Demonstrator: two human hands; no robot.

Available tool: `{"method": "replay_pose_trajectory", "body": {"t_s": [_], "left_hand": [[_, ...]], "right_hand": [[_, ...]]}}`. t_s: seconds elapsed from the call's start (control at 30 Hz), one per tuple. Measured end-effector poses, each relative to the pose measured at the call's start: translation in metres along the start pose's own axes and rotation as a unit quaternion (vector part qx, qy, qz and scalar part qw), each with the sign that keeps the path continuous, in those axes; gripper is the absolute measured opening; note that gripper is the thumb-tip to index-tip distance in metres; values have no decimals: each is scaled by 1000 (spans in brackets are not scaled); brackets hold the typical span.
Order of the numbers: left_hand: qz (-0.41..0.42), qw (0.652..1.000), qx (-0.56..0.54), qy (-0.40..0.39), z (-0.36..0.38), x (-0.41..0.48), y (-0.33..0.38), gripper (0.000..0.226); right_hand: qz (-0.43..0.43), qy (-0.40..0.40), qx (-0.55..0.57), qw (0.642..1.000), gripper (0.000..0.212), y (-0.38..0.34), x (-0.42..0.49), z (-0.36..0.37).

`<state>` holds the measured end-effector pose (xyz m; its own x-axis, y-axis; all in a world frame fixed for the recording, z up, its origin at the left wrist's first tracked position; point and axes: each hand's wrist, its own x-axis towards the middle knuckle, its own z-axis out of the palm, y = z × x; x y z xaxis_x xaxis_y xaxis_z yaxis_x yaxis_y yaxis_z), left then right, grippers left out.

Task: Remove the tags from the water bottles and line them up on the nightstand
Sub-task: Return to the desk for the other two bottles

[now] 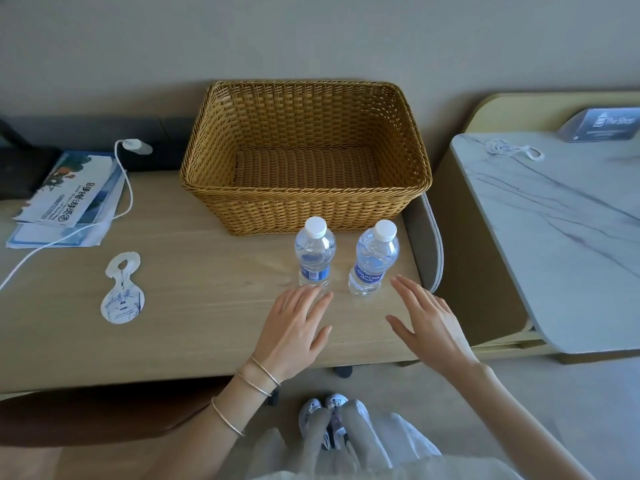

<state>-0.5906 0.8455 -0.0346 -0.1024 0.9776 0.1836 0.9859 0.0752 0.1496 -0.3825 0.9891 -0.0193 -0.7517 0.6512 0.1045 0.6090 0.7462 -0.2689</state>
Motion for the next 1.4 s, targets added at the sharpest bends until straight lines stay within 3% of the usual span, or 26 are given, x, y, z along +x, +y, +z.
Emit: {"method": "replay_pose_trajectory", "body": {"t_s": [0.5,0.77,0.97,1.07,1.23,1.4], "left_hand": [[-41,998,37,-15,120,-21,-17,50],[-63,997,34,-16,123,-23,-13,49],[-66,997,36,-20,124,-23,-11,48],[-63,997,38,-13,125,-23,-11,47],[-62,997,36,-10,125,-24,-11,46],[-63,998,24,-3,126,-24,-12,45]], "right_hand": [[-27,74,3,997,65,30,4,94],[-21,62,14,998,67,35,8,96],[8,61,126,990,71,30,29,85],[45,51,240,968,74,23,40,87],[59,68,429,899,70,14,57,94],[61,102,501,857,45,3,75,91]]}}
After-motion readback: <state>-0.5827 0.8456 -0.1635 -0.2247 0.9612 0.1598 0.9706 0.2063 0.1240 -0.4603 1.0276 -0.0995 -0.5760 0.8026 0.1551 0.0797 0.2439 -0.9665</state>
